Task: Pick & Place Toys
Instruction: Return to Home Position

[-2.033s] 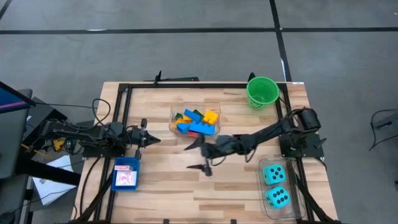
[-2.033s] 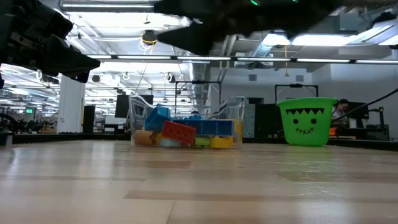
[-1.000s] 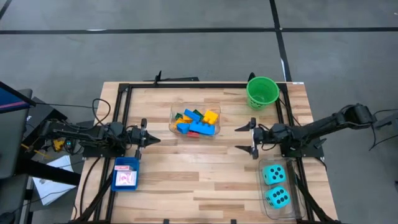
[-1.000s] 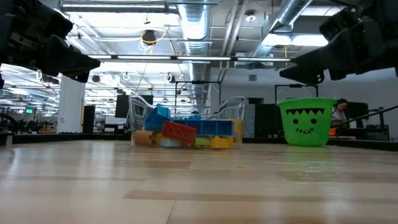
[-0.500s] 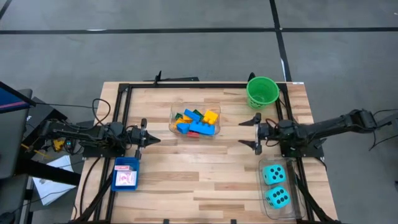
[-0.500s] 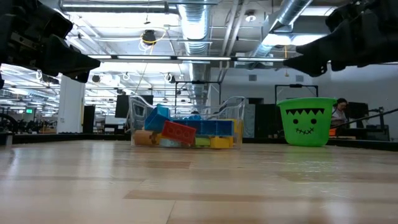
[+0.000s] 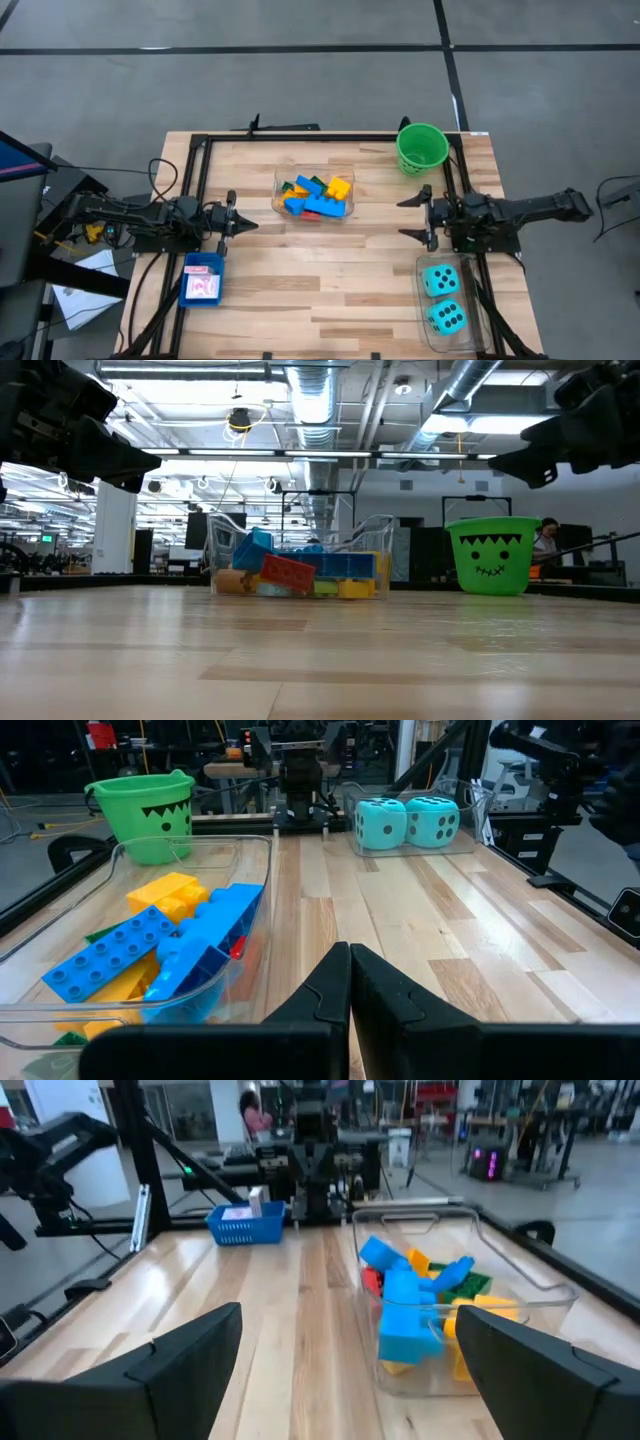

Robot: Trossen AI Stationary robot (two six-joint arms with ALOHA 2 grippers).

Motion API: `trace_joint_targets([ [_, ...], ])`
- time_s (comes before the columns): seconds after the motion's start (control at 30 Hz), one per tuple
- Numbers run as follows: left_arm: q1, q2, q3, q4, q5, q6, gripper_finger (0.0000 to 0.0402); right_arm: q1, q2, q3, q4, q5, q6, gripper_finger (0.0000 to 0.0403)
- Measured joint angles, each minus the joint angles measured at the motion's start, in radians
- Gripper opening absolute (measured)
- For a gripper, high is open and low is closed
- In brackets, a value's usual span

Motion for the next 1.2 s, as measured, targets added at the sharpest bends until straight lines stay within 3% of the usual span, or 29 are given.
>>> trace_joint_targets([
  [0.2,0.000,0.000,0.000,0.000,0.000,0.000,0.0003,-0.011,-0.171,-0.052,-0.026,-0.006,-0.047,0.0359],
  [0.37,0.000,0.000,0.000,0.000,0.000,0.000,0.0003,-0.011,-0.206,-0.052,-0.032,-0.030,-0.051,0.0359],
  [0.77,0.000,0.000,0.000,0.000,0.000,0.000,0.0003,-0.040,-0.208,-0.053,-0.031,-0.029,-0.193,0.0359],
  [1.2,0.000,0.000,0.000,0.000,0.000,0.000,0.0003,-0.081,-0.208,-0.054,-0.027,-0.028,-0.206,0.0359],
])
